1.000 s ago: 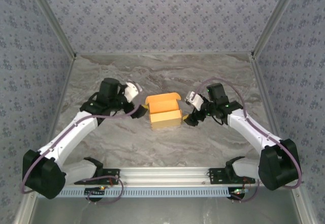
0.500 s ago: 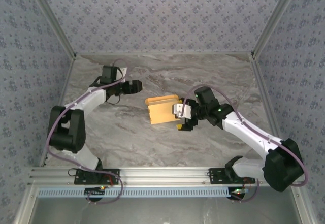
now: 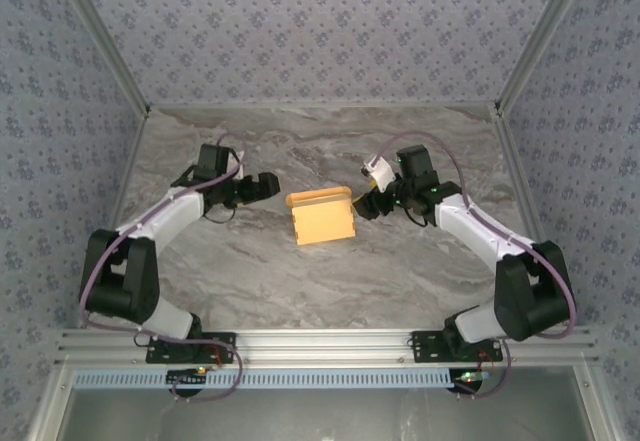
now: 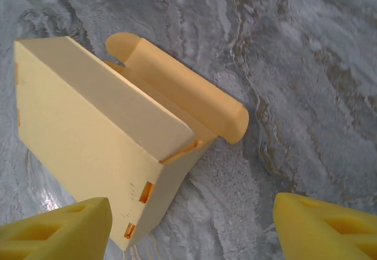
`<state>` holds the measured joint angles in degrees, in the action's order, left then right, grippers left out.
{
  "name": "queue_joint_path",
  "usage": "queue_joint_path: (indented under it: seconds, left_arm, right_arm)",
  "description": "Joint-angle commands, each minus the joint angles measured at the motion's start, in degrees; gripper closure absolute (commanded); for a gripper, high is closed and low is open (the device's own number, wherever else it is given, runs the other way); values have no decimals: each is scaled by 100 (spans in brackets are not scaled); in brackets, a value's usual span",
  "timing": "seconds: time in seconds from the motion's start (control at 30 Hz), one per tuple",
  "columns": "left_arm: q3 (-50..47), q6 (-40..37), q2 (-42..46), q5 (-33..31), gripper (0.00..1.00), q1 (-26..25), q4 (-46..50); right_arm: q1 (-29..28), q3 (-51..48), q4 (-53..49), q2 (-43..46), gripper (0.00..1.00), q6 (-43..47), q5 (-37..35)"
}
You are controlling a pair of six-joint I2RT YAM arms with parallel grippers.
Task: Fold the paper box
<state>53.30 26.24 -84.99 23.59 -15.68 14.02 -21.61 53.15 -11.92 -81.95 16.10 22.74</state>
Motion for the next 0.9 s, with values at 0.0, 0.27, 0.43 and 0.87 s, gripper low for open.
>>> queue_joint_path:
  seconds: [0.0, 0.27, 0.43, 0.87]
  left_arm:
    - [-225, -9, 252, -265, 4, -436, -328]
    - [-564, -171, 395, -778, 20, -1026, -683]
    - [-443, -228, -115, -1057, 22, -1181, -802]
    - [673, -343, -1768, -1697, 32, -1184, 357]
  right_arm:
    - [25, 170, 54, -377, 34, -1046, 84]
    - [86, 523, 196, -1323, 48, -1561, 511]
    - [82, 734, 163, -1719, 54, -1826, 279]
    - [100, 667, 149, -1764, 51, -2369, 112]
